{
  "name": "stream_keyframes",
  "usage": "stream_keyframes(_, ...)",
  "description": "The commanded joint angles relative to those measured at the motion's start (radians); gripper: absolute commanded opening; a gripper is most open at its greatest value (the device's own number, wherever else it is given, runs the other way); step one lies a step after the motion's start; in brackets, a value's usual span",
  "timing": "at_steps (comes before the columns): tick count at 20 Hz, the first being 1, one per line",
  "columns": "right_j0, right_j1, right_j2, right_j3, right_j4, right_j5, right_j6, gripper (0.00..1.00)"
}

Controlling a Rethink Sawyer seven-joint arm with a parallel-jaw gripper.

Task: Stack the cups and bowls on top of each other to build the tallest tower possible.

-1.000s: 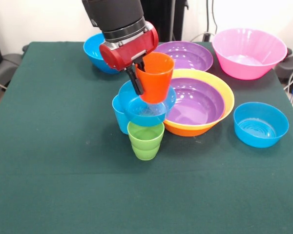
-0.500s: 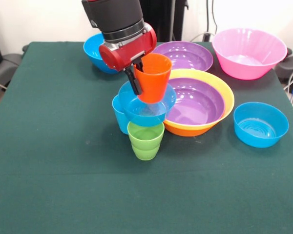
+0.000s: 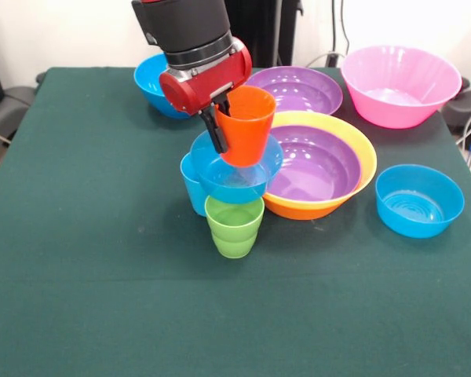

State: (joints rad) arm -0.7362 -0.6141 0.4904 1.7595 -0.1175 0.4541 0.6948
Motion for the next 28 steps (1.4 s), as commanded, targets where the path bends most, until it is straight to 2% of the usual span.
stream_keyframes(1, 0.020, 0.057, -0.018, -0.024, -0.071, 0.006, 0.100, 0.00)
stream_keyframes(28, 0.015, 0.071, -0.013, -0.043, -0.081, 0.034, 0.067, 0.00)
